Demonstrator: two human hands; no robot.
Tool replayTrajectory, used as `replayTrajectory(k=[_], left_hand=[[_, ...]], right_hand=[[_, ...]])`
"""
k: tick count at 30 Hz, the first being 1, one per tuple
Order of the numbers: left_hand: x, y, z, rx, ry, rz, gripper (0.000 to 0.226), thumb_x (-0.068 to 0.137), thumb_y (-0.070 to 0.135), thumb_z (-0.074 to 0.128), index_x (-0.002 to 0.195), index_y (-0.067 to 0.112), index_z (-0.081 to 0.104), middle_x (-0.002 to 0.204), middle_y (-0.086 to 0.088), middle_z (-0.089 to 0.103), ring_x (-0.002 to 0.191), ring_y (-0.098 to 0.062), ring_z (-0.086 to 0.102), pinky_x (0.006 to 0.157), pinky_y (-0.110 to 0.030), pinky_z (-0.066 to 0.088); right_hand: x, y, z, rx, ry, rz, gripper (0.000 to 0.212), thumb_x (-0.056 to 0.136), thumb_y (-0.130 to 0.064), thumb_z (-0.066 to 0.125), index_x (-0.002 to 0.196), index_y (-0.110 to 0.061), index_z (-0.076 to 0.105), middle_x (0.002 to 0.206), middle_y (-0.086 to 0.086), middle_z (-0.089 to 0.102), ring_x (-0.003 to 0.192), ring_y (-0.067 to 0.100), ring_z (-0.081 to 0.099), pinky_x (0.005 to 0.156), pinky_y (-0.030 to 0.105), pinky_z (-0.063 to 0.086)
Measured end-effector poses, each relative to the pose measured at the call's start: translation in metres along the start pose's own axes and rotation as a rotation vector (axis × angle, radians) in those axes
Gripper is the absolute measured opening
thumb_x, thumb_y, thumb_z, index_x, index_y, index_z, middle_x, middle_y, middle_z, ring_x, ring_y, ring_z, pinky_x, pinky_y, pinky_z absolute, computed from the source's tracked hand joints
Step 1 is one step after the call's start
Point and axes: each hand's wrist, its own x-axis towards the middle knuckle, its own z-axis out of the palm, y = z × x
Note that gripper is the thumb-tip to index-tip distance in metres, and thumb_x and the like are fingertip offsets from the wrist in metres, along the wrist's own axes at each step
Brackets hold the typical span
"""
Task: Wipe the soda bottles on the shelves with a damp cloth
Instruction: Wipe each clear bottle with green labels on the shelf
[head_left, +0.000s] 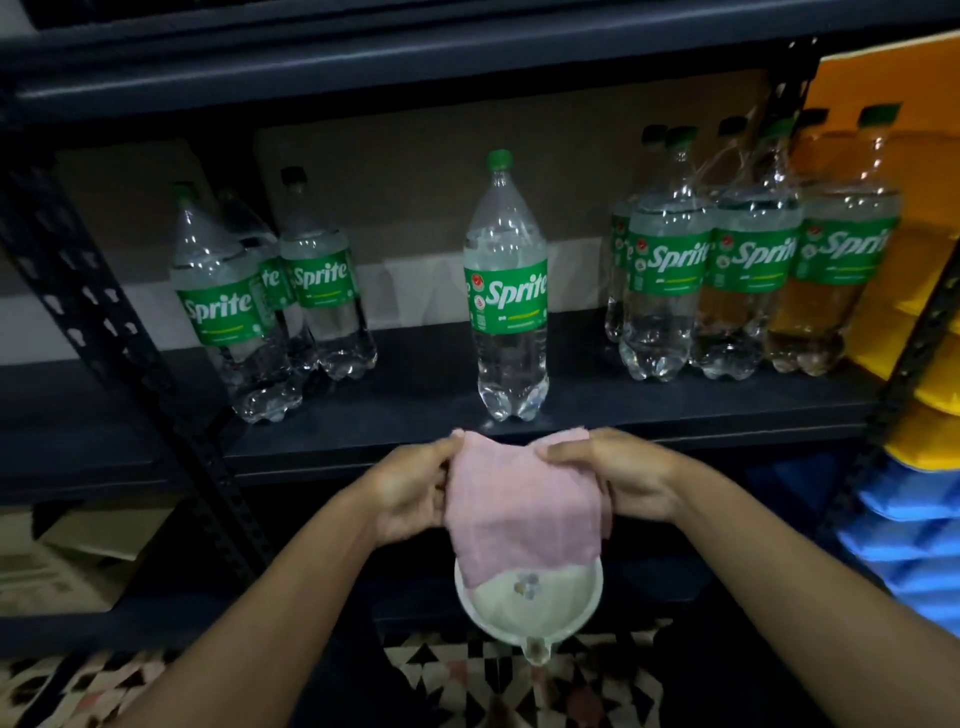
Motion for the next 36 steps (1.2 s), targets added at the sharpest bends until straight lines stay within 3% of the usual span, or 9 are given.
replayTrajectory(k=[5,8,11,16,20,22,27,31,36], left_hand=[[0.004,-0.009,-0.006,-0.037,-0.103,0.029,0.022,0.104,0.005,0.058,0.099,0.006,0.079,0.087,-0.009,0.073,0.076,-0.013,0.069,0.072,-0.025,0.060],[0.005,-0.008,-0.009,-0.067,-0.123,0.090,0.030,0.098,-0.004,0.060,0.126,-0.010,0.067,0.115,-0.023,0.072,0.097,-0.023,0.072,0.086,-0.031,0.062],[0.004,-0.004,-0.008,-0.090,-0.141,0.118,0.036,0.097,-0.003,0.063,0.132,-0.008,0.066,0.129,-0.025,0.071,0.110,-0.027,0.071,0.094,-0.032,0.062],[-0.015,0.029,0.011,-0.135,0.023,0.425,0.037,0.094,-0.016,0.061,0.130,-0.011,0.058,0.099,-0.012,0.080,0.082,-0.014,0.077,0.070,-0.025,0.063],[-0.041,0.080,0.015,-0.223,0.001,0.808,0.044,0.080,-0.007,0.069,0.120,0.007,0.057,0.099,-0.002,0.081,0.093,-0.011,0.076,0.077,-0.023,0.061],[-0.045,0.088,0.015,-0.058,0.078,0.859,0.043,0.081,-0.009,0.073,0.118,0.009,0.061,0.097,0.000,0.082,0.093,-0.010,0.077,0.077,-0.022,0.061],[-0.050,0.091,0.012,0.240,0.226,0.915,0.030,0.096,-0.008,0.068,0.103,0.020,0.072,0.095,0.011,0.082,0.098,-0.006,0.077,0.086,-0.021,0.059],[-0.066,0.095,0.008,0.506,0.208,0.993,0.032,0.104,0.004,0.060,0.098,0.034,0.069,0.074,0.007,0.077,0.061,-0.015,0.061,0.062,-0.031,0.046],[-0.100,0.116,0.012,0.305,0.043,0.996,0.016,0.095,0.005,0.072,0.097,0.020,0.069,0.088,-0.006,0.078,0.066,-0.014,0.064,0.058,-0.023,0.053]], right_hand=[[-0.002,0.007,-0.007,0.175,-0.010,0.064,0.032,0.092,-0.002,0.064,0.122,0.011,0.066,0.106,0.021,0.073,0.092,0.027,0.073,0.074,0.036,0.061],[-0.010,-0.002,-0.013,0.268,-0.101,0.027,0.030,0.083,0.012,0.058,0.111,0.011,0.070,0.105,0.025,0.074,0.091,0.031,0.075,0.076,0.038,0.063],[-0.012,-0.007,-0.014,0.170,-0.099,-0.020,0.037,0.087,0.022,0.052,0.116,0.006,0.068,0.111,0.023,0.073,0.097,0.028,0.074,0.080,0.035,0.063],[-0.027,-0.055,-0.006,-0.038,-0.002,-0.294,0.043,0.088,0.020,0.056,0.122,-0.004,0.067,0.116,0.020,0.073,0.098,0.028,0.072,0.083,0.039,0.062],[-0.050,-0.104,0.004,-0.033,0.099,-0.659,0.042,0.076,0.004,0.075,0.116,-0.006,0.068,0.114,0.017,0.075,0.099,0.031,0.072,0.083,0.046,0.060],[-0.049,-0.108,0.006,-0.154,0.202,-0.679,0.024,0.081,0.004,0.076,0.100,-0.011,0.075,0.100,0.014,0.078,0.087,0.031,0.070,0.069,0.042,0.058],[-0.055,-0.109,0.008,-0.144,0.211,-0.649,0.027,0.091,0.013,0.062,0.090,-0.013,0.072,0.080,-0.001,0.074,0.064,0.008,0.066,0.050,0.018,0.050],[-0.069,-0.118,0.007,-0.158,0.100,-0.684,0.024,0.094,0.010,0.058,0.096,-0.011,0.067,0.080,-0.005,0.074,0.066,0.005,0.067,0.053,0.018,0.051],[-0.098,-0.142,0.009,-0.158,0.002,-0.726,0.032,0.091,0.009,0.056,0.091,-0.017,0.075,0.081,-0.004,0.075,0.067,0.008,0.067,0.053,0.021,0.055]])
